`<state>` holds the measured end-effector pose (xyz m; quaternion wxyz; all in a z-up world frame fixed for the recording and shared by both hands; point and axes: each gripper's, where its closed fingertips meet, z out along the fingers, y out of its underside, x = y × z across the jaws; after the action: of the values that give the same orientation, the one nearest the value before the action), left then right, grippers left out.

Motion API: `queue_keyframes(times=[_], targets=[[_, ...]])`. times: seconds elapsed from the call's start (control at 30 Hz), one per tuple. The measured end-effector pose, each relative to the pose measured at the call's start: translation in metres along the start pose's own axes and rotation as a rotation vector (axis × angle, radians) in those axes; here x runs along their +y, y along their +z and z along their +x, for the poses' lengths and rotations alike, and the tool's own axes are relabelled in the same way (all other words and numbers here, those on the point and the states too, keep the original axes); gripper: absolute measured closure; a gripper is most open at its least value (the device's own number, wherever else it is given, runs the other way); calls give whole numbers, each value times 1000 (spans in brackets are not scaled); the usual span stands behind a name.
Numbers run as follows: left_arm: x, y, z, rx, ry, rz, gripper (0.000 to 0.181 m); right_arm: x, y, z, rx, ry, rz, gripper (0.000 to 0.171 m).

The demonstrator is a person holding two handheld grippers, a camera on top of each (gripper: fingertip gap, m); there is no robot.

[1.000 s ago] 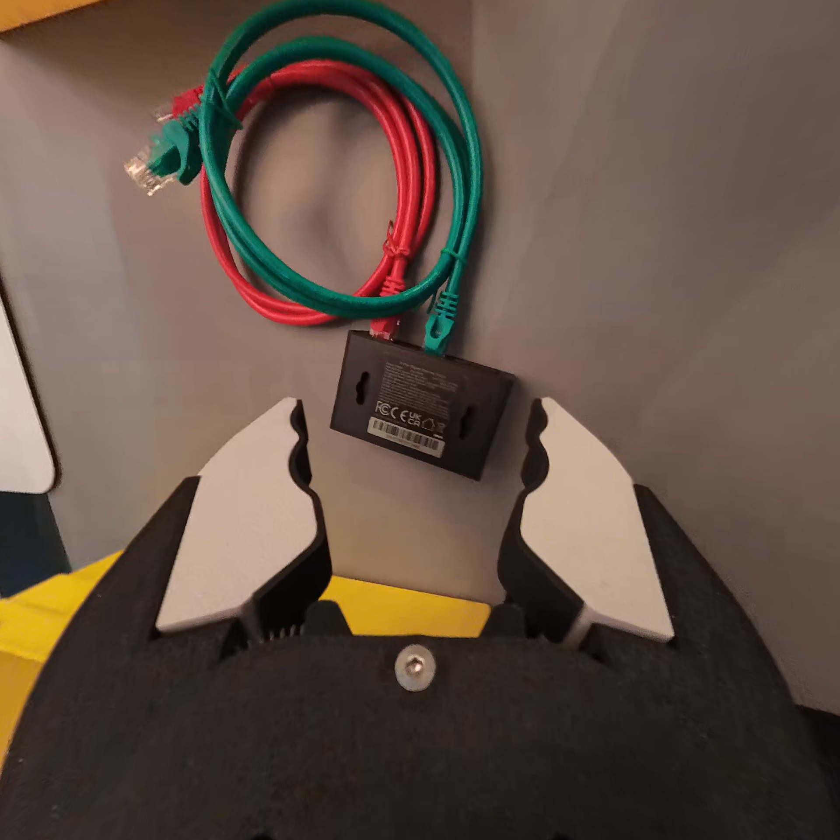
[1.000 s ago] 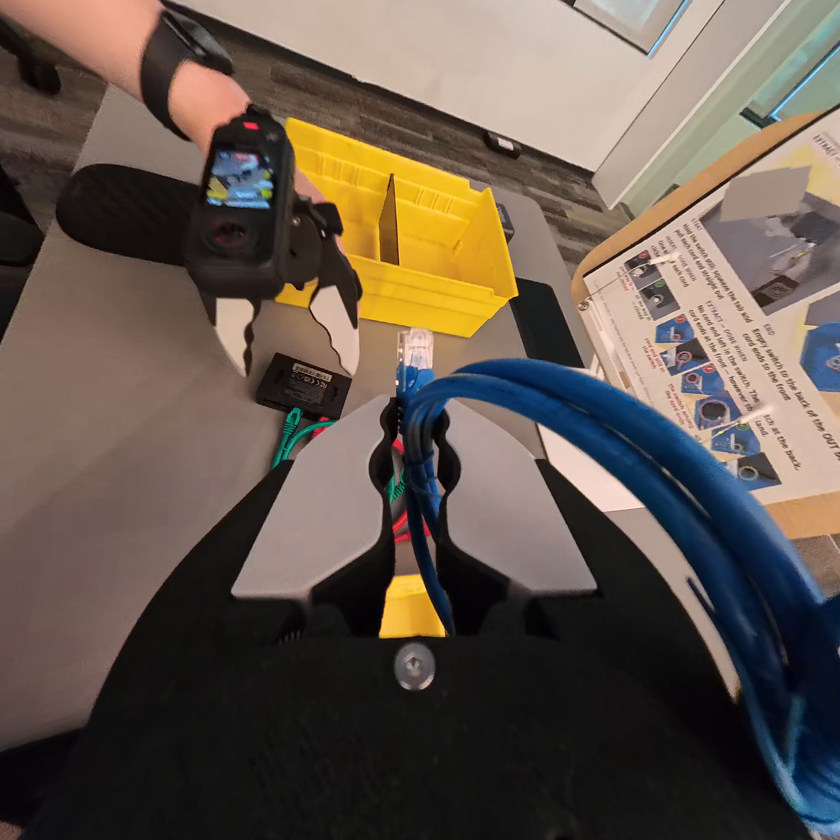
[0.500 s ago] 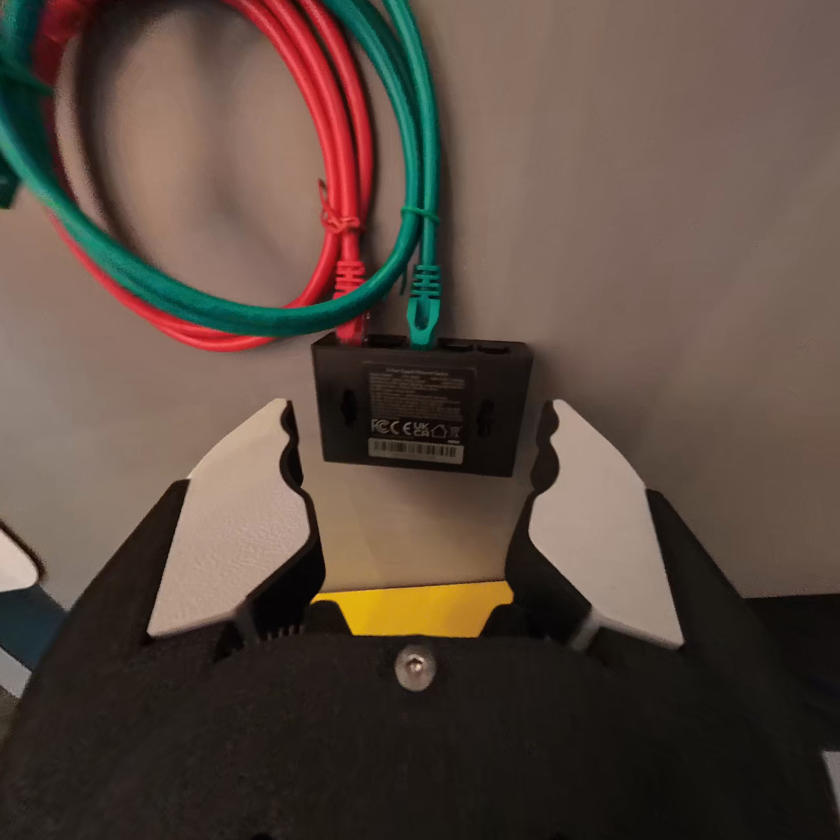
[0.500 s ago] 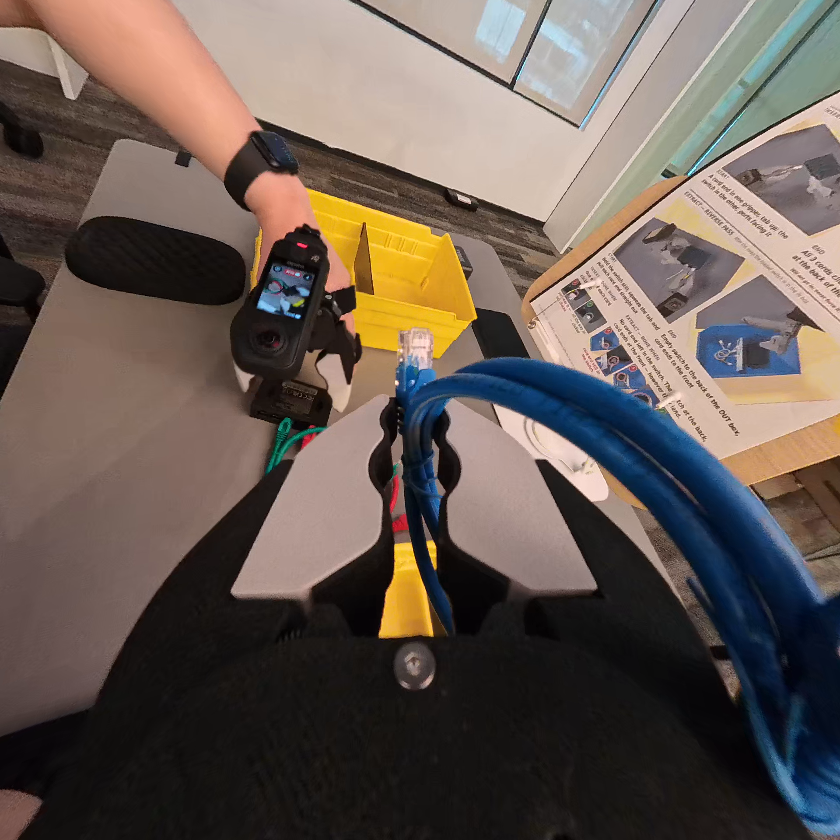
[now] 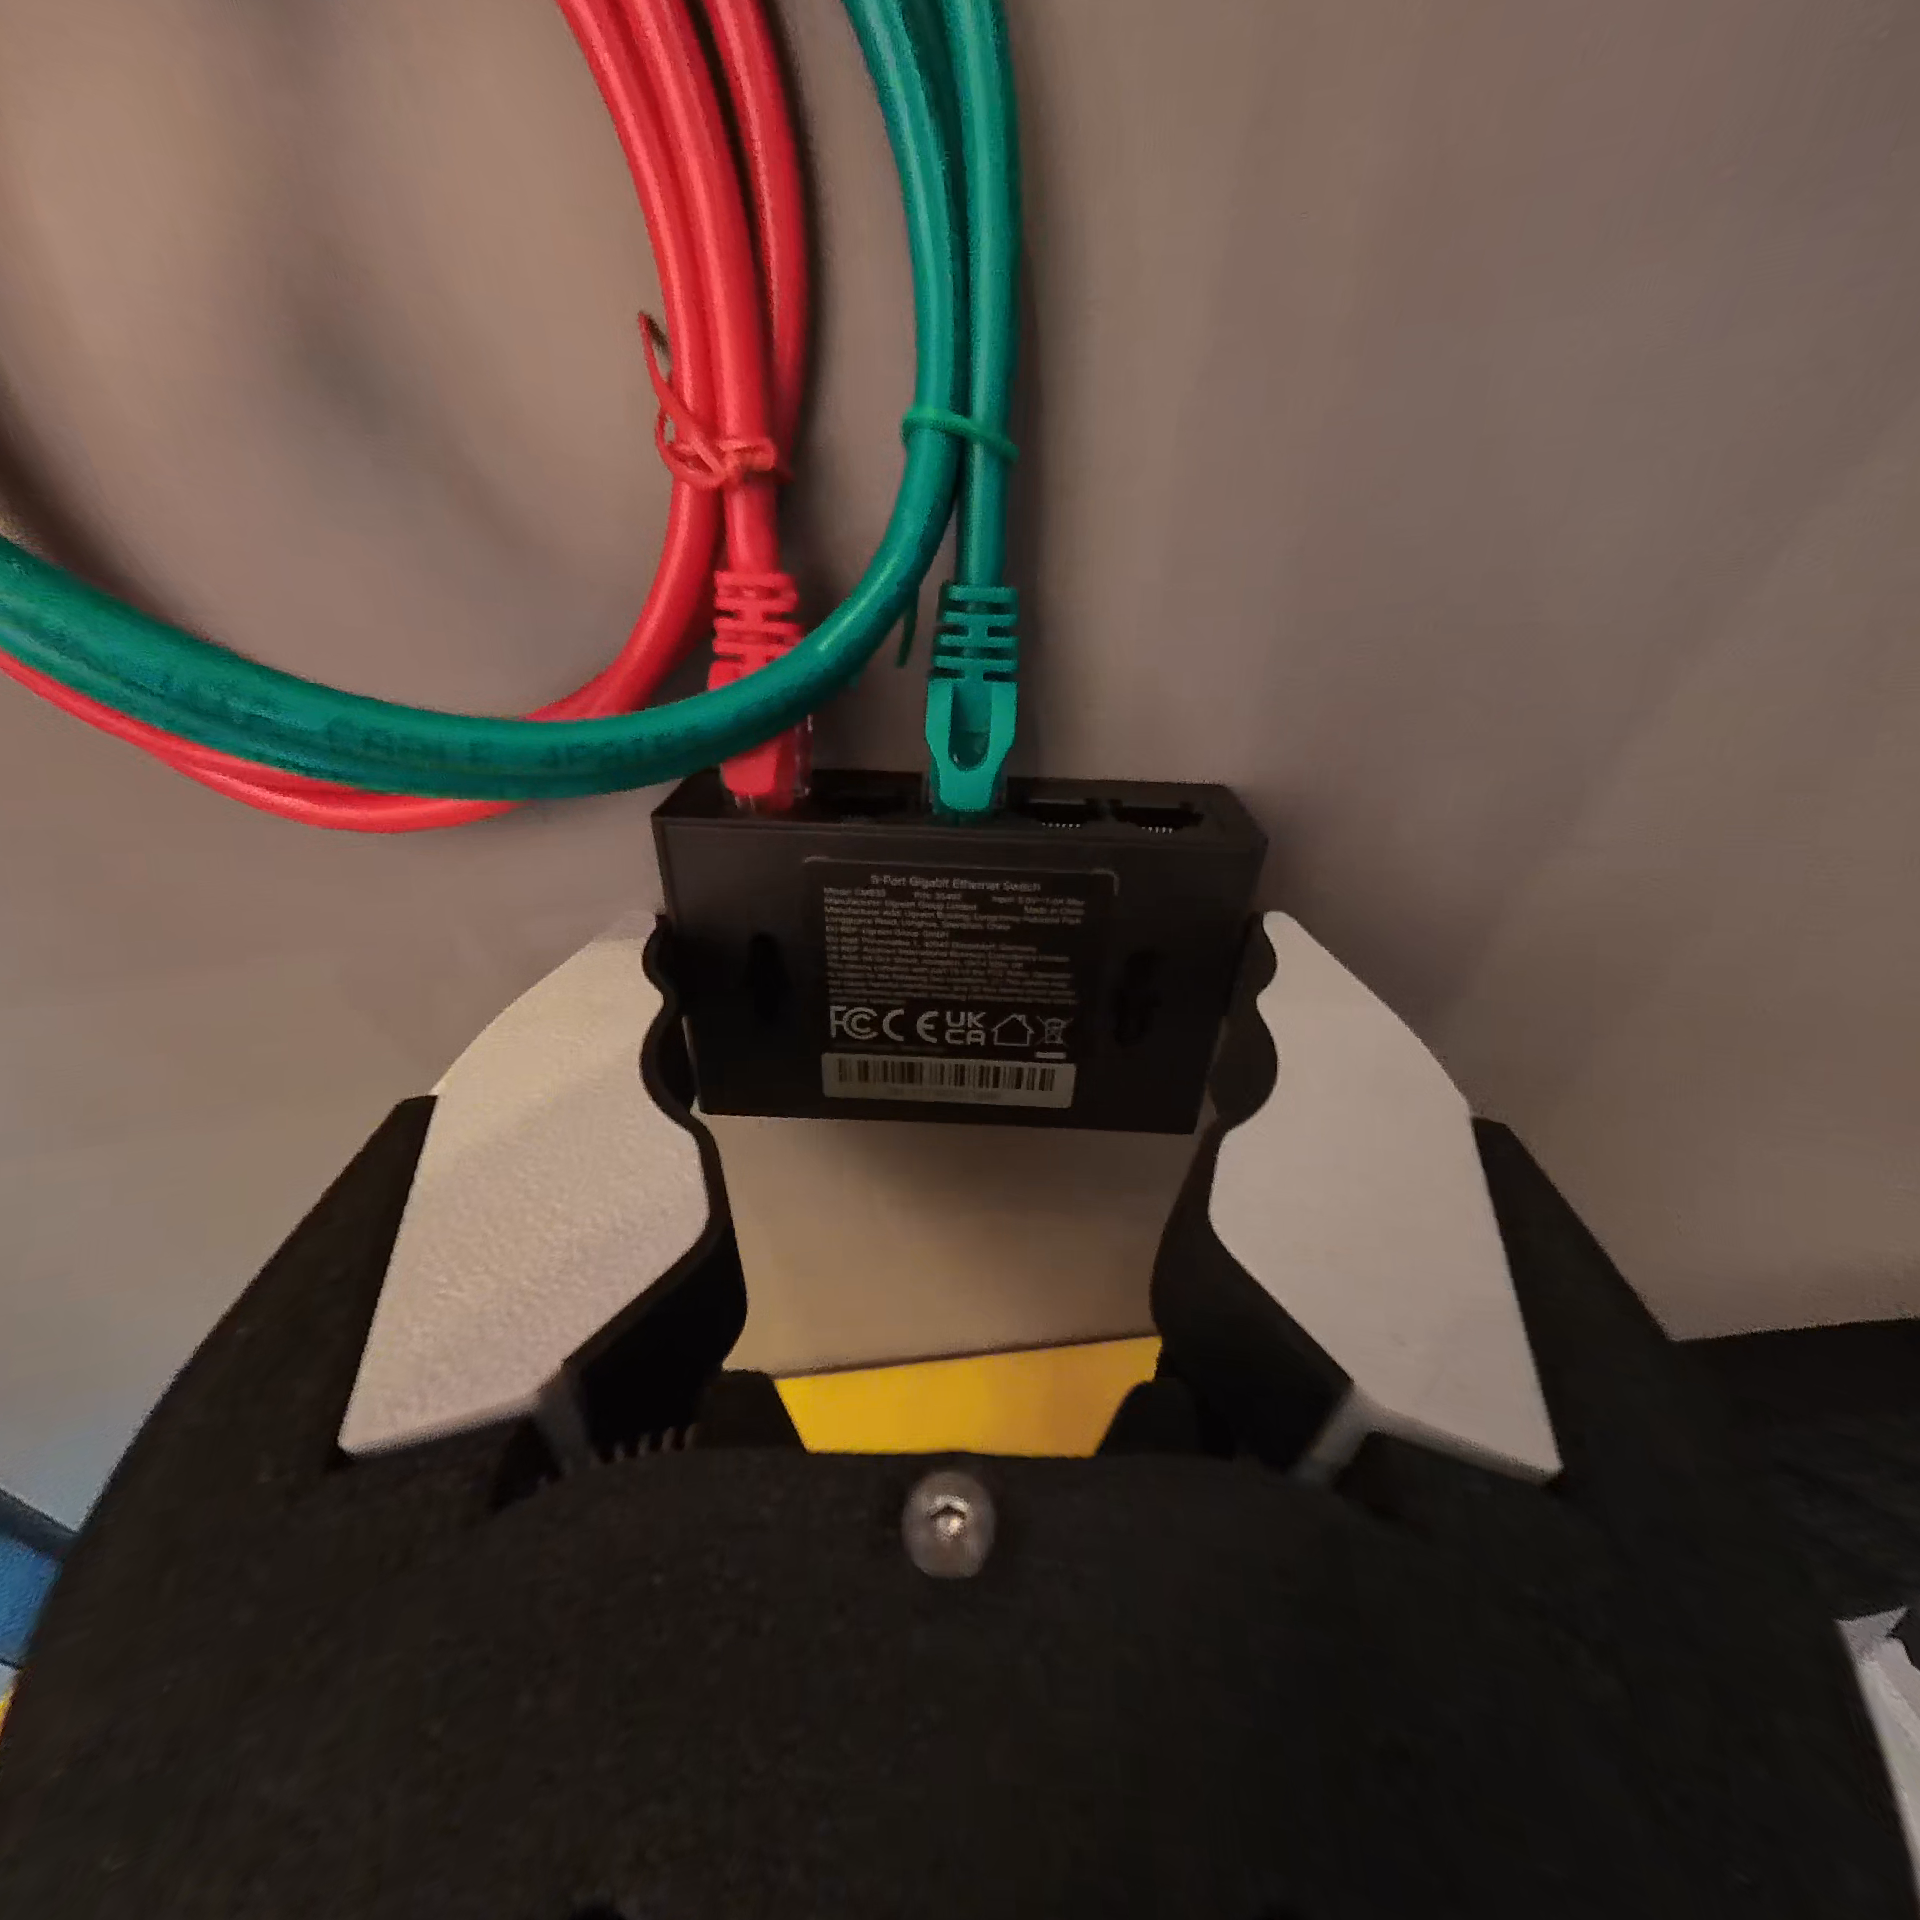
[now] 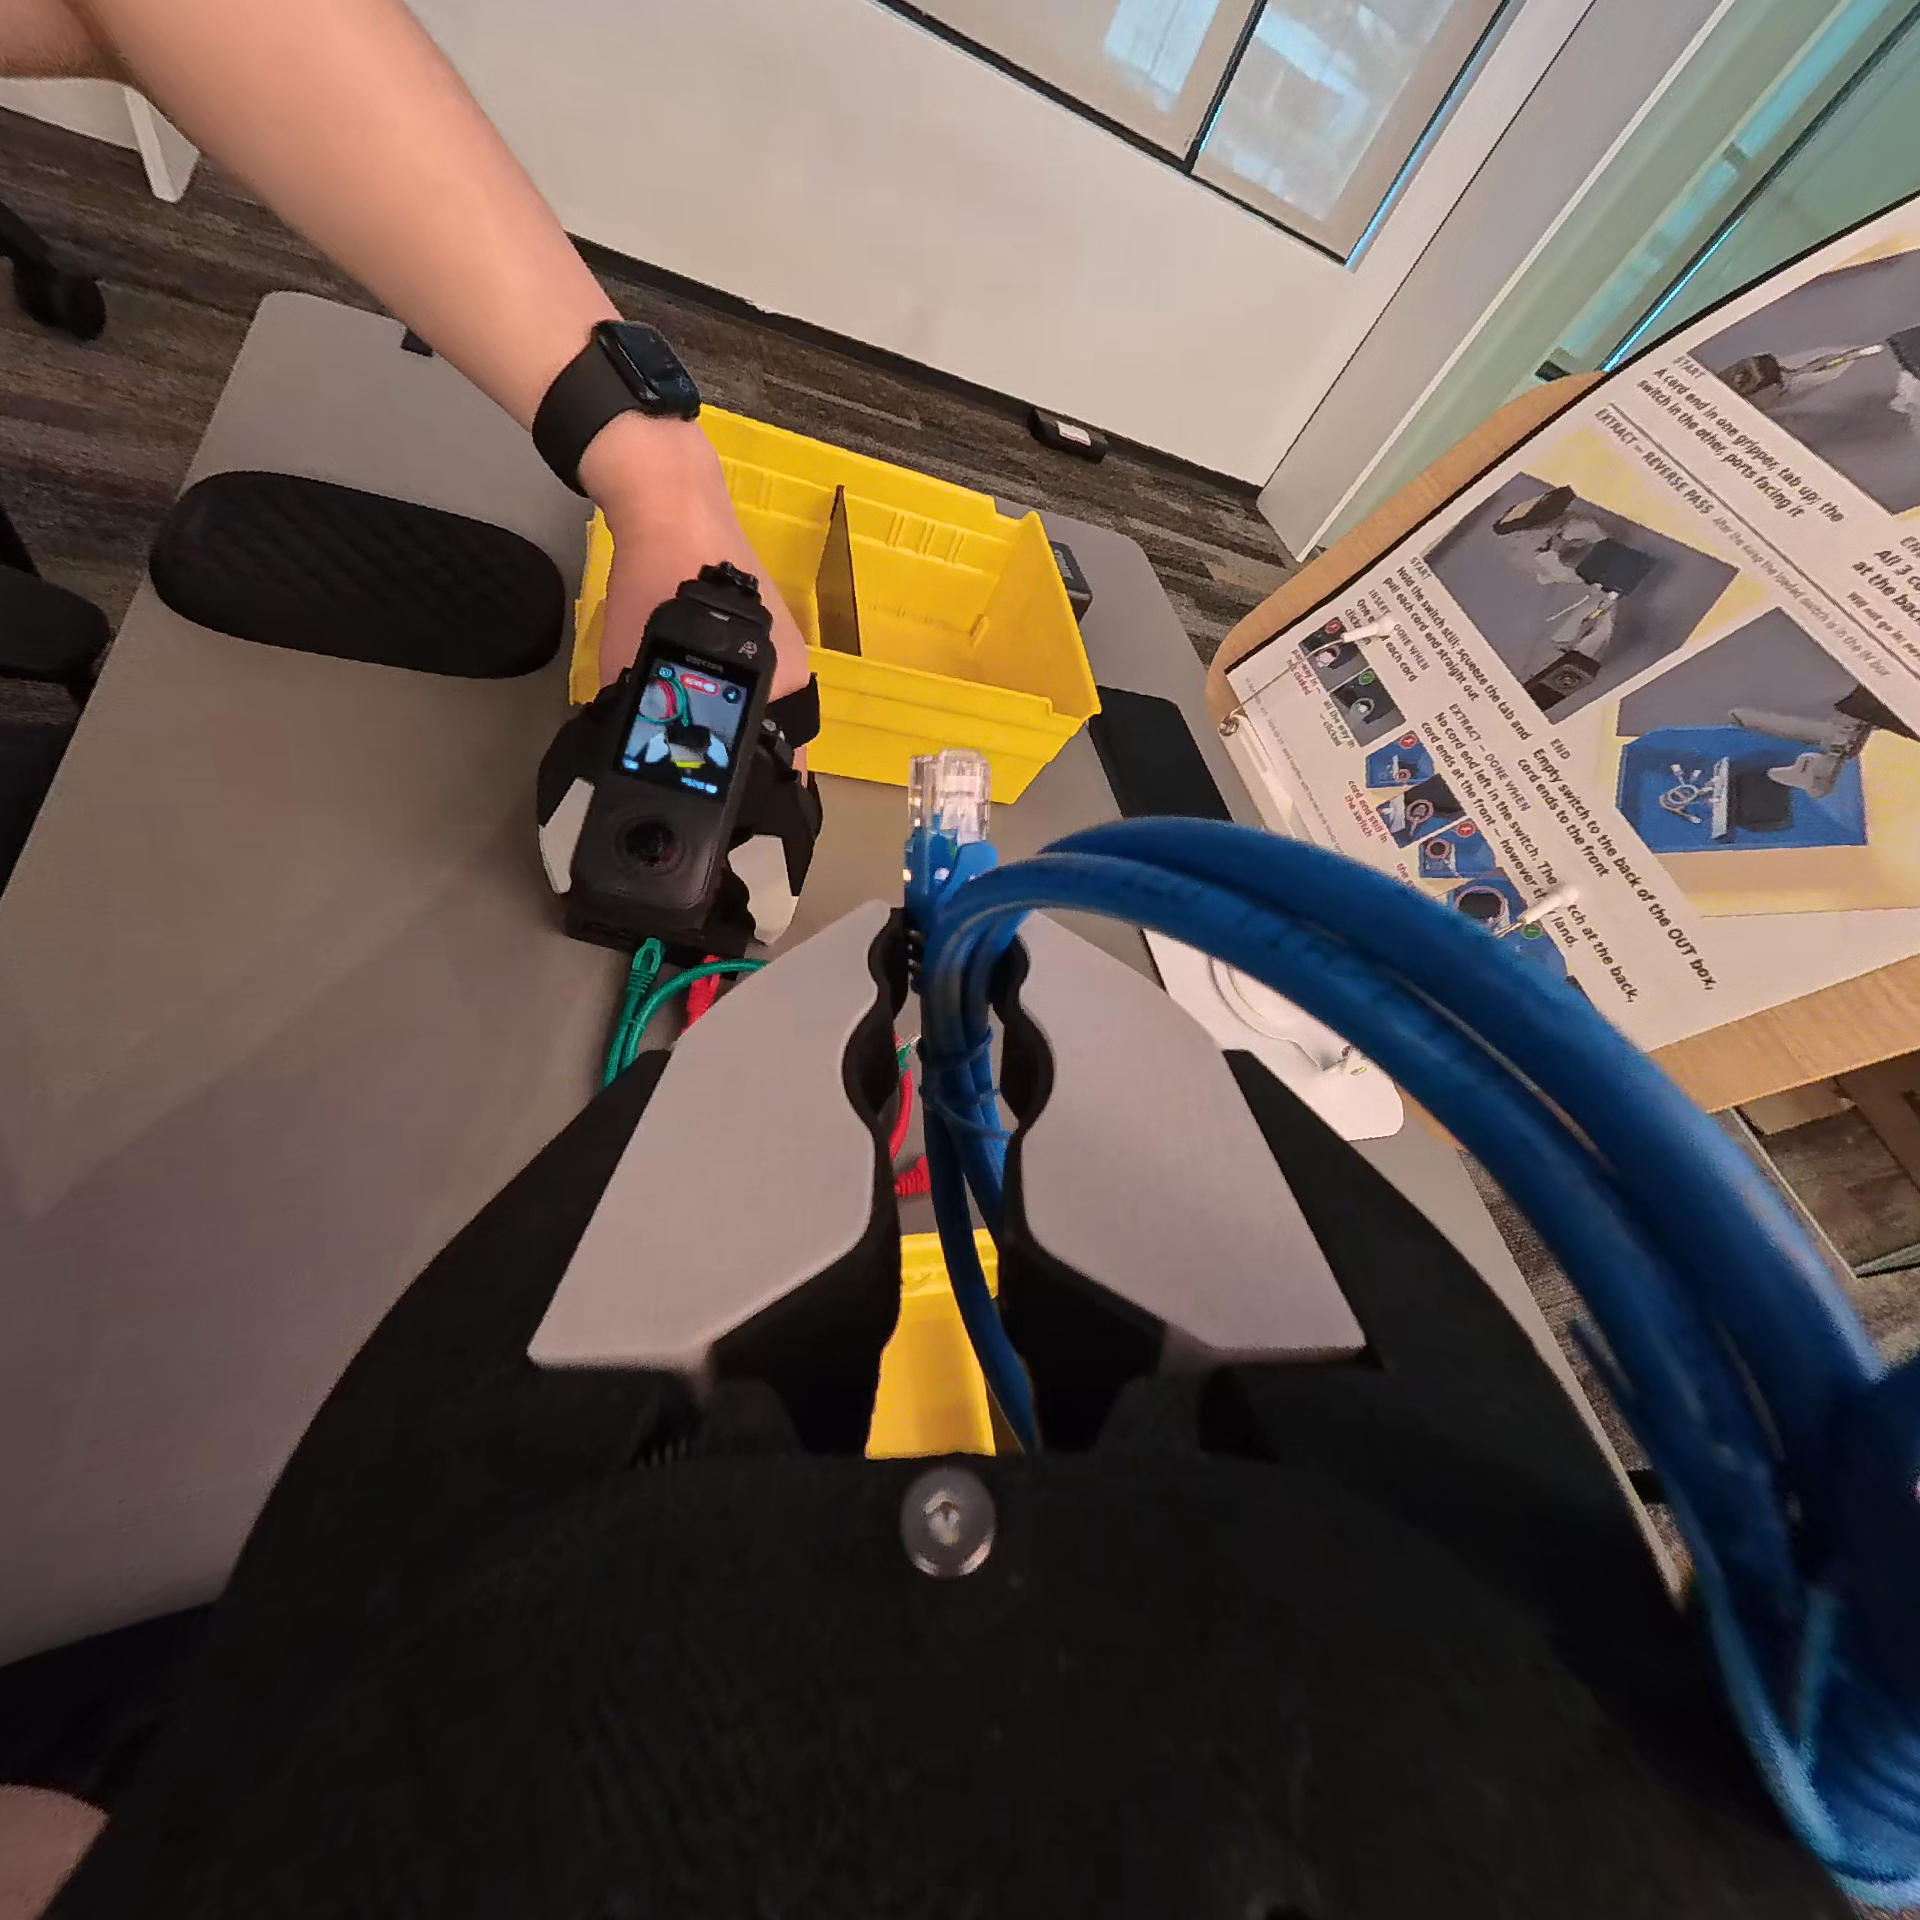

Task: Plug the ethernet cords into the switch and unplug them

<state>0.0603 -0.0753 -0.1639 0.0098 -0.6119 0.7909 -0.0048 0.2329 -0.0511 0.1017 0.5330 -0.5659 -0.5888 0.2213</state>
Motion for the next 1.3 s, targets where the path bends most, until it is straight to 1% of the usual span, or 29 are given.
queue_keyframes(times=[0.1, 0.17, 0.27, 0.5, 0.77, 1.0, 1.3], targets=[[-3, -1, 0, 23, -53, 7, 82, -1, -1, -1, -7, 0, 7, 155], [-5, -3, 3, 68, -119, 9, 82, -1, -2, -2, -12, -2, 9, 155], [-9, -8, 4, 100, -191, 51, 82, 0, -3, -4, -28, 5, 13, 155], [-13, -39, -9, 22, -252, 156, 82, 6, 4, -10, -72, 10, -16, 155], [-14, -78, -19, -88, -284, 228, 82, 5, 31, -22, -140, -10, -44, 155], [-6, -89, -16, -129, -308, 237, 82, 12, 54, -34, -206, -23, -94, 155], [15, -92, -8, -147, -325, 167, 83, 24, 74, -45, -277, -12, -154, 155]])
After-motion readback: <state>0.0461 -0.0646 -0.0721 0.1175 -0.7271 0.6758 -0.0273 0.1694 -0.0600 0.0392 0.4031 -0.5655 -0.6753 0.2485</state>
